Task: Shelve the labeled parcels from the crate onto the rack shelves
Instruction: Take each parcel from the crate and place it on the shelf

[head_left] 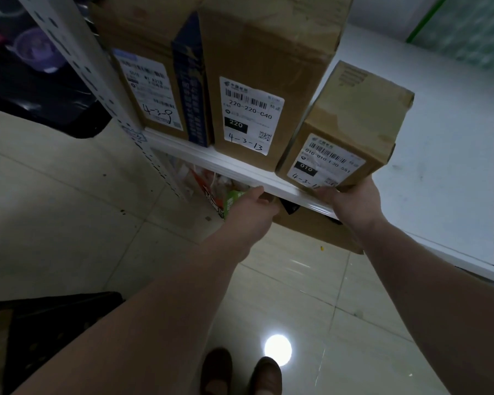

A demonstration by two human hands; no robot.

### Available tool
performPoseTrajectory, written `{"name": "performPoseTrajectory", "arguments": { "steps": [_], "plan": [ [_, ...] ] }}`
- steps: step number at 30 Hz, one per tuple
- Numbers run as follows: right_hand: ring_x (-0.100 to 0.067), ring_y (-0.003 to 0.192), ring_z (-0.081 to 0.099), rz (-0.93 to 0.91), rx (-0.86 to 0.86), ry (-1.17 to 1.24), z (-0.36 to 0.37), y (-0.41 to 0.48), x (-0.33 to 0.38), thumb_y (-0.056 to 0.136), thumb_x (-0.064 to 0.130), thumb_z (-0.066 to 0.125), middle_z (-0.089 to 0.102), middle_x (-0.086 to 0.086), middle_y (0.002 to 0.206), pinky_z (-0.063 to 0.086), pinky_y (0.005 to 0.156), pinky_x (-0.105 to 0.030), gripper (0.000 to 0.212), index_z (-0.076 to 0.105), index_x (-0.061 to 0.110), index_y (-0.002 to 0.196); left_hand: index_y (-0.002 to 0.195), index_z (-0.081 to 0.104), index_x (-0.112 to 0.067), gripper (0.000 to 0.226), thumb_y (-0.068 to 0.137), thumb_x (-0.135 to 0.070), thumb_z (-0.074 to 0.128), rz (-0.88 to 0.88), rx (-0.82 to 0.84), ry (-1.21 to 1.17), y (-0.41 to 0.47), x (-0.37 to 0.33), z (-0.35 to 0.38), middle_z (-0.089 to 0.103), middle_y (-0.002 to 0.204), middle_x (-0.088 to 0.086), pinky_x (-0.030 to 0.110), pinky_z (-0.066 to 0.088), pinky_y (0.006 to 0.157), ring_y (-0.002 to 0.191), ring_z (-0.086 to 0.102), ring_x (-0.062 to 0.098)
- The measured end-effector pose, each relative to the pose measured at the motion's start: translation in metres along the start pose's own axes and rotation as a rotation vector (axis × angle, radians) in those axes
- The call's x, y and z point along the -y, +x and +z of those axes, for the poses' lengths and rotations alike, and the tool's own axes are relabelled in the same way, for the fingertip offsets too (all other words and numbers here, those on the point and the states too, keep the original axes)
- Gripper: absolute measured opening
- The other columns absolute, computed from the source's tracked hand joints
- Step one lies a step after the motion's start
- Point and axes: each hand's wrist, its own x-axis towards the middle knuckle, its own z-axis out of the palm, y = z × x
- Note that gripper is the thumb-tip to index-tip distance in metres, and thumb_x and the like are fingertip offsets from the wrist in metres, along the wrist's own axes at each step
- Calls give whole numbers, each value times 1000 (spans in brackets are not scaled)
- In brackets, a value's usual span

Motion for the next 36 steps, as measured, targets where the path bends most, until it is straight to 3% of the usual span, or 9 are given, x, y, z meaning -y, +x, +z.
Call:
{"name": "performPoseTrajectory", "arguments": {
  "steps": [3,7,14,18,21,26,28,31,36],
  "plan": [
    [-25,115,61,-1,13,-12,-3,5,5,72,13,81,65,2,123,50,97,-39,70,49,20,135,82,47,-31,27,95,-7,50,31,-35,5,-1,-2,-2,44,77,-4,30,41,72,69,43,9],
    [-25,114,61,22,10,10,-5,8,11,70,10,81,66,2,121,51,99,-42,70,53,19,132,140,40,-23,47,96,-11,49,131,-116,45,1,-9,-4,48,82,-9,19,41,63,71,47,5],
    [-28,117,60,86,-19,-15,-4,4,21,74,10,81,66,-3,123,49,97,-34,58,56,17,126,146,34,-21,52,97,-13,48,116,-105,121,-15,-19,-4,40,76,-14,7,34,51,65,39,-1],
    [-26,116,59,121,-11,-23,-7,1,28,78,10,78,65,-2,123,46,91,-26,53,57,18,125,146,34,-20,53,96,-14,50,110,-115,133,-25,-20,-1,42,78,-12,14,44,63,68,42,0],
    [-30,111,63,139,-6,-16,-10,4,31,79,11,76,67,-4,118,52,98,-40,46,59,18,121,142,39,-18,49,95,-12,52,121,-99,110,-36,-20,0,45,79,-8,33,50,82,70,46,6],
    [-32,103,66,197,66,-19,-19,-6,35,83,10,71,62,4,91,55,93,-44,63,48,24,140,79,46,-37,32,94,-10,53,126,-49,108,-62,-11,-5,51,81,-5,35,47,75,74,50,13],
    [-31,104,66,216,96,-54,-23,-17,36,85,7,69,65,-2,104,55,92,-45,76,36,27,150,80,51,-34,26,94,-12,53,124,-61,143,-75,-6,-10,53,83,-2,36,47,75,76,52,17],
    [-28,108,64,232,120,-59,-30,-40,45,85,6,67,59,-7,133,52,97,-44,81,28,24,154,118,59,-22,28,91,-18,56,90,-108,168,-97,-2,-21,61,103,3,36,51,80,90,60,22],
    [-23,79,63,278,165,18,-37,-110,70,87,8,65,67,-16,108,56,75,-30,54,52,11,139,102,63,-22,13,91,-16,58,47,-197,107,-149,-2,-44,63,94,3,24,47,63,73,58,13]
  ]
}}
